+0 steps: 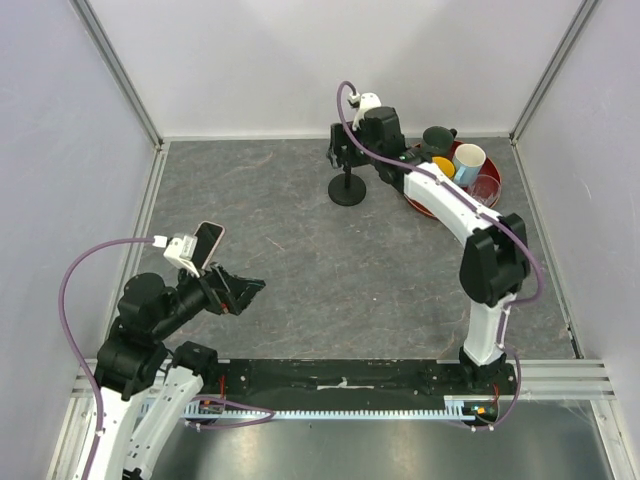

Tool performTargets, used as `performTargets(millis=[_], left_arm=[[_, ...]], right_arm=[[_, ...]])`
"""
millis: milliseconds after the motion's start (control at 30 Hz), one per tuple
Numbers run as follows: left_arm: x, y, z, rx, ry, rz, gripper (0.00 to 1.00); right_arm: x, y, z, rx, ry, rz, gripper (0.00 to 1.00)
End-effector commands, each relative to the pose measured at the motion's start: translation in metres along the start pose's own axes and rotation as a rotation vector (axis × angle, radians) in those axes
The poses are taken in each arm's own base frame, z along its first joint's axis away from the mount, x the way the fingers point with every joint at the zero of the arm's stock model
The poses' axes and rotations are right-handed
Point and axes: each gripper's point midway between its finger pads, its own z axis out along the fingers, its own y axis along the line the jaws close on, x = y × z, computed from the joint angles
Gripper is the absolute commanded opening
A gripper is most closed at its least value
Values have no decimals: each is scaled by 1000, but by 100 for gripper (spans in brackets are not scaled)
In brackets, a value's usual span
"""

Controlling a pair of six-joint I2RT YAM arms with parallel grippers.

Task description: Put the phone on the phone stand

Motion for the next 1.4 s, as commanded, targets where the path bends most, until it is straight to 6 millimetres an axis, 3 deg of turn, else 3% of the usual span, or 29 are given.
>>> performTargets(millis=[0,167,367,500,633,733,800,833,933,1000,1033,1133,1333,1367], left_arm=[[-9,-7,-2,46,-44,60,100],[-8,-8,-3,51,-40,62,100],[-7,-8,-2,51,-33,62,100],[-7,-8,-1,53,-32,61,100],[-7,-8,0,53,-29,60,100],[-6,-7,0,52,-23,59,100],[-6,-7,1,50,-19,57,100],[-6,-7,1,51,-18,56,100],[-5,-7,2,50,-11,55,100],[-5,-6,3,49,-8,55,100],[-5,-6,4,49,-5,52,100],[-4,-6,5,50,5,50,100],[-3,-7,7,57,15,51,100],[-3,-7,7,59,15,53,100]], right_arm=[[-24,-8,31,51,-35,-42,81],[-4,-18,58,84,19,-58,68],[16,-31,71,131,59,-89,45],[23,-31,68,137,82,-126,29],[23,-32,61,163,96,-207,27],[20,-34,55,167,106,-245,20],[21,-25,52,110,121,-275,3],[19,-23,50,91,125,-304,0],[5,-11,28,28,125,-372,0],[6,0,14,-39,146,-389,0],[-4,2,1,-43,130,-395,0],[-4,12,-25,-116,167,-447,0],[25,43,-77,-370,276,-503,0],[42,47,-86,-425,323,-498,0]])
